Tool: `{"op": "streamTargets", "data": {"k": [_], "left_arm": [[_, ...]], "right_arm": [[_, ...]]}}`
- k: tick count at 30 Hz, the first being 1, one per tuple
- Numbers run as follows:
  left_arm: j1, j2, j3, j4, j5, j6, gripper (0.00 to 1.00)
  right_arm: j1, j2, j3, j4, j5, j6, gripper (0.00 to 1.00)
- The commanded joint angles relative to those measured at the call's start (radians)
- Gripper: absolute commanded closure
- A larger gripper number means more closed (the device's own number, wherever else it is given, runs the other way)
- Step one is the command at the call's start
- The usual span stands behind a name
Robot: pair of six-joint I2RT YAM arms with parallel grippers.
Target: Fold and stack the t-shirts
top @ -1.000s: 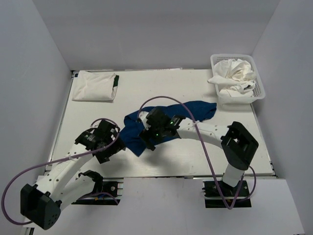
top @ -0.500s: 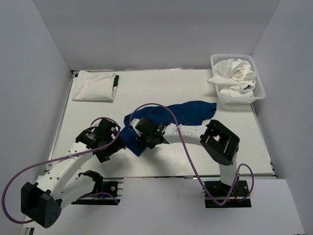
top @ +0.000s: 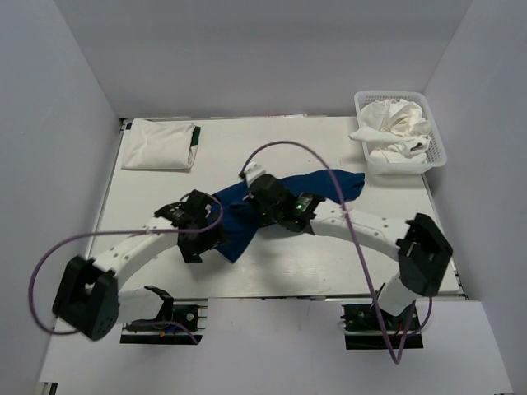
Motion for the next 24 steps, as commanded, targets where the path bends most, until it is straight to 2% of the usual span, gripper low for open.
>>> {"op": "streamTargets", "data": {"k": [1, 4, 8, 15, 17, 21, 24], "left_arm": [[-0.028, 0.135, 0.046, 0.088, 0.057, 0.074, 0.0], [-0.069, 0.226, 0.086, 0.11, 0.039, 0.12, 0.0], [-0.098, 0.277, 0.119, 0.131, 0.036, 0.129, 0.07], [-0.144, 0.309, 0.086, 0.14, 0.016, 0.108, 0.17], [-0.155, 0.332, 0.072, 0.168, 0.043, 0.097, 0.23], [-0.177, 0.396, 0.098, 0.186, 0.057, 0.097, 0.5], [-0.186, 0.441, 0.121, 0.148, 0.01, 0.097, 0.99]], "right_arm": [[-0.093, -0.127, -0.034, -0.001, 0.211, 0.172, 1.0], [-0.176, -0.199, -0.072, -0.012, 0.262, 0.229, 1.0], [-0.253, -0.21, -0.061, -0.091, 0.283, 0.274, 1.0], [-0.355, -0.235, -0.089, -0.104, 0.224, 0.285, 1.0], [-0.375, -0.233, -0.093, -0.109, 0.216, 0.288, 1.0], [-0.403, -0.258, -0.107, -0.103, 0.207, 0.294, 1.0], [-0.428, -0.284, -0.101, -0.107, 0.231, 0.294, 1.0]]}}
